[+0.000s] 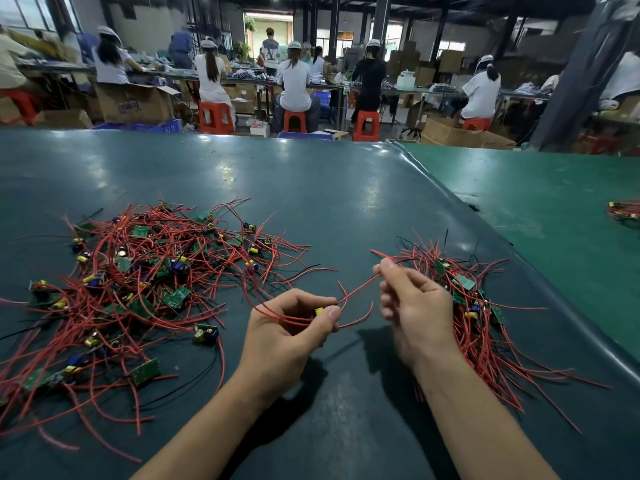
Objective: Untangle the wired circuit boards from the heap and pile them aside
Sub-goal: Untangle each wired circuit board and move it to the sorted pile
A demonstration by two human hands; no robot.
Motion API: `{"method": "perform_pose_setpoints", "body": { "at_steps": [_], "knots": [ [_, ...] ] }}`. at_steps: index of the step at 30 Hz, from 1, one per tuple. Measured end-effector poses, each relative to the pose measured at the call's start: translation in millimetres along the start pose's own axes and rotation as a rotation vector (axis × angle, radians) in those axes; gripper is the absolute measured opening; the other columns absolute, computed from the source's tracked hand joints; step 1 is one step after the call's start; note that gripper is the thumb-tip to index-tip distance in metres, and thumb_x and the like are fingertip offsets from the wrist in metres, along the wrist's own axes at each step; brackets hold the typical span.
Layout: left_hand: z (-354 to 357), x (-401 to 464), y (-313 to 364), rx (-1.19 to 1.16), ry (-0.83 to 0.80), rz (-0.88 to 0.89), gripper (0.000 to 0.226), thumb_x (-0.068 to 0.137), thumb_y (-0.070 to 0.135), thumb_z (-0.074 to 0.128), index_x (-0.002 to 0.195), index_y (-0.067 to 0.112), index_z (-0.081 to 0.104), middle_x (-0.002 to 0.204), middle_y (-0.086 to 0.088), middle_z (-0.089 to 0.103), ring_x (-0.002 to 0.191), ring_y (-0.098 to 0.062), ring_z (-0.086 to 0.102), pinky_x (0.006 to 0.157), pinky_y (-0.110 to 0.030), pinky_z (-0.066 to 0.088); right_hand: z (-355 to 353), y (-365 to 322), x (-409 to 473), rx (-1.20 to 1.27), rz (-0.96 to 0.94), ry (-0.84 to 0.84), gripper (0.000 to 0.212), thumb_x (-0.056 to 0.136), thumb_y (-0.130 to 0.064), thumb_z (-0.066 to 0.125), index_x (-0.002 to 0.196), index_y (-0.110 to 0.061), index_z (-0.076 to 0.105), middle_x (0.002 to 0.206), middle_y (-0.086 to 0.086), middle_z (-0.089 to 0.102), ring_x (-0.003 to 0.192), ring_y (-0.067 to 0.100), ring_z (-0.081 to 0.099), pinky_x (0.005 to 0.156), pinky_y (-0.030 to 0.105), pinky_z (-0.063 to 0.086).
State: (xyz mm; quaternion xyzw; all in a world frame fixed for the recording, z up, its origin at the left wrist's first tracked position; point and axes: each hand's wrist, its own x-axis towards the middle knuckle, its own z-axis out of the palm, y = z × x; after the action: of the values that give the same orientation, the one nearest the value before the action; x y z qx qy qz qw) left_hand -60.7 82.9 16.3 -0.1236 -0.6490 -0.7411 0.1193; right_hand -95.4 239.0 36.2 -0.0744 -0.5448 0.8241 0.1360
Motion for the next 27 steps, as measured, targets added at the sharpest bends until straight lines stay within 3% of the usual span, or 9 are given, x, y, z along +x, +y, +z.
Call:
{"method": "perform_pose_setpoints", "body": {
  "at_steps": [7,9,11,13,15,19,22,25,27],
  "knots": [
    [-13.0,10.1,-2.1,-0.248,0.194,-0.028,0.016,0.072,0.014,0.077,0.083,0.005,0.069,0.059,-0.009,0.062,0.048,-0.014,0.050,0.049,-0.021,0.044,-10.4,-8.3,8.6,0.217,-0.073,0.213,0.023,0.097,-0.015,0.058,0.075,-0.010,0.061,0.055,-0.002,0.050,0.038,0.007,0.041,0.034,0.016,0.028],
    [-13.9,13.7,-0.5,-0.394,0.231,-0.087,0.017,0.078,0.018,0.067,0.087,0.003,0.066,0.060,-0.010,0.062,0.046,-0.012,0.048,0.046,-0.020,0.043,-6.5,-6.3,2.5,0.047,-0.006,0.055,0.016,0.094,-0.015,0.062,0.079,-0.012,0.062,0.056,-0.001,0.052,0.038,0.007,0.044,0.034,0.015,0.030],
    [-9.8,15.4,0.6,-0.472,0.206,-0.134,0.020,0.081,0.023,0.060,0.084,0.004,0.060,0.057,-0.009,0.060,0.042,-0.012,0.046,0.044,-0.020,0.041,4.0,1.2,-12.5,-0.150,0.112,-0.288,0.009,0.086,-0.023,0.069,0.091,-0.015,0.067,0.064,0.002,0.060,0.041,0.008,0.048,0.034,0.017,0.034],
    [-6.2,14.7,1.9,-0.481,0.153,-0.192,0.022,0.083,0.027,0.059,0.079,0.005,0.059,0.053,-0.008,0.055,0.039,-0.012,0.045,0.041,-0.019,0.040,11.9,10.8,-25.7,-0.210,0.173,-0.597,0.031,0.079,-0.029,0.071,0.108,-0.020,0.066,0.072,0.004,0.067,0.044,0.011,0.049,0.036,0.019,0.039],
    [-6.3,13.4,1.4,-0.355,0.115,-0.224,0.028,0.085,0.033,0.059,0.074,0.007,0.062,0.049,-0.008,0.051,0.036,-0.012,0.043,0.037,-0.017,0.036,13.8,16.8,-30.9,-0.192,0.100,-0.680,0.035,0.080,-0.026,0.071,0.113,-0.020,0.068,0.072,0.007,0.068,0.047,0.016,0.048,0.040,0.021,0.041],
    [-6.2,11.9,-1.7,-0.037,0.085,-0.134,0.037,0.089,0.039,0.051,0.078,0.005,0.060,0.047,-0.010,0.057,0.032,-0.012,0.044,0.034,-0.017,0.033,12.6,19.5,-28.7,-0.410,-0.230,-0.465,0.017,0.085,-0.010,0.073,0.099,-0.020,0.075,0.075,-0.010,0.074,0.066,0.004,0.064,0.065,0.016,0.049],
    [-3.8,12.6,-3.3,0.001,0.125,-0.100,0.040,0.087,0.043,0.052,0.093,0.004,0.059,0.055,-0.008,0.062,0.038,-0.015,0.047,0.038,-0.022,0.035,13.0,19.7,-28.1,-0.478,-0.317,-0.343,0.012,0.088,-0.014,0.071,0.092,-0.024,0.075,0.070,-0.009,0.073,0.056,0.006,0.064,0.053,0.020,0.051],
    [-12.9,14.6,-4.4,0.249,0.209,0.026,0.022,0.093,0.033,0.057,0.091,0.012,0.063,0.064,-0.003,0.068,0.048,-0.012,0.056,0.049,-0.021,0.045,10.7,9.8,-20.4,-0.191,-0.326,-0.036,0.004,0.090,-0.014,0.068,0.092,-0.013,0.071,0.067,0.003,0.071,0.047,0.012,0.061,0.038,0.023,0.046],
    [-22.3,14.9,-6.0,0.583,0.281,0.161,0.017,0.094,0.028,0.061,0.081,0.018,0.066,0.064,0.006,0.065,0.060,-0.011,0.060,0.060,-0.026,0.048,5.6,-0.1,-13.3,0.117,-0.235,0.159,0.019,0.086,-0.027,0.070,0.089,-0.008,0.065,0.063,0.003,0.068,0.044,0.012,0.059,0.035,0.020,0.043]
  ]
}}
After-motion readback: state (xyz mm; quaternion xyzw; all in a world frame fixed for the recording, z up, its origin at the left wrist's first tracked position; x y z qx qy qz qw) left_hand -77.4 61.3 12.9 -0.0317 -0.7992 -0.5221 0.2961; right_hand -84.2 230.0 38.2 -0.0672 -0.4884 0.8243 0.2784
